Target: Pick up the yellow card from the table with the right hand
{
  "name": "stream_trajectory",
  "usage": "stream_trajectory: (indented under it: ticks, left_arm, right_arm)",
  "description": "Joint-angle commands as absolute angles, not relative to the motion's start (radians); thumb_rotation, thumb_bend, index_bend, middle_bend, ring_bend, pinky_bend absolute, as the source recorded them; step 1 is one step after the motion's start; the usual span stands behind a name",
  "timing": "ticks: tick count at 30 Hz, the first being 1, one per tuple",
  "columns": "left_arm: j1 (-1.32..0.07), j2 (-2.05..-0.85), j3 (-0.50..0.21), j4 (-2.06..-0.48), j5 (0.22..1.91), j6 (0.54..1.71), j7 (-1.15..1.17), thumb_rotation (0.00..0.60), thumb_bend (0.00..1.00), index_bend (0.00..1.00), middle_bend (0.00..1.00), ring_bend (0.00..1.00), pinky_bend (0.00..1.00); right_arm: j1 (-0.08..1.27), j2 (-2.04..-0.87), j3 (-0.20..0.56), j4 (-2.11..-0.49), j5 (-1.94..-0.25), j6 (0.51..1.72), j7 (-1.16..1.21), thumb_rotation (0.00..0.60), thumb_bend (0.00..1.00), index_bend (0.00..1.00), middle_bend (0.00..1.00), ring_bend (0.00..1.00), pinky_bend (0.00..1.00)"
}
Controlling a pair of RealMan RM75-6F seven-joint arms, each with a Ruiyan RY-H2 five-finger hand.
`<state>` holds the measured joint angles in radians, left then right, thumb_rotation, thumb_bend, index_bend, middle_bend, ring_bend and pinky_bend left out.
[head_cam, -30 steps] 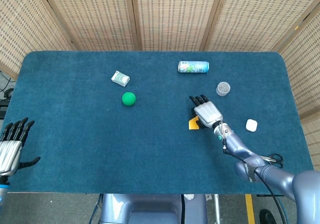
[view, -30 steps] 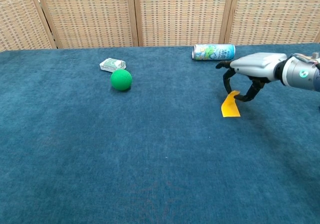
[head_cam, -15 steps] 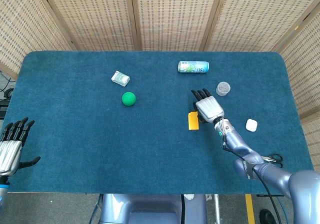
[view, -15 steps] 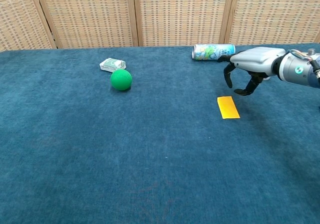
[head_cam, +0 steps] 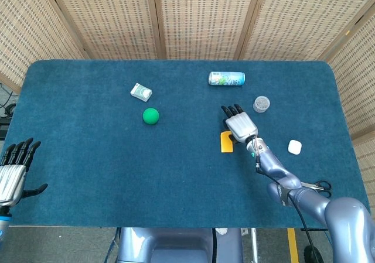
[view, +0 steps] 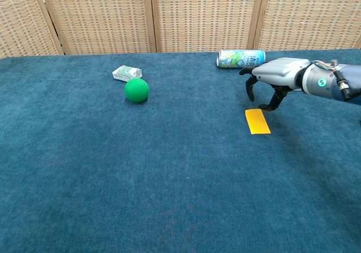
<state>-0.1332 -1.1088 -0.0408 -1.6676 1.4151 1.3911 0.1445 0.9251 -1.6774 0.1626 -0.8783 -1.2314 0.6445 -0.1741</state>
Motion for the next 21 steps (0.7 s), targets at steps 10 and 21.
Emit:
stream_trajectory:
  ticks: [10, 21]
  left_arm:
    - [-0.134, -1.108, -0.041, -1.668, 1.413, 1.389, 0.143, 0.600, 0.13, 0.00, 0.00, 0.00, 0.00]
    - [-0.134, -1.107, -0.041, -1.670, 1.411, 1.389, 0.143, 0.600, 0.13, 0.00, 0.00, 0.00, 0.00]
  right_arm:
    - [0.953, -1.723, 0.157, -0.815, -1.238, 0.598, -0.165, 0.600, 0.44, 0.40, 0.00, 0.00, 0.00]
    - [0.967, -1.747, 0.159, -0.782, -1.233, 0.576, -0.163, 0.600, 0.44, 0.40, 0.00, 0.00, 0.00]
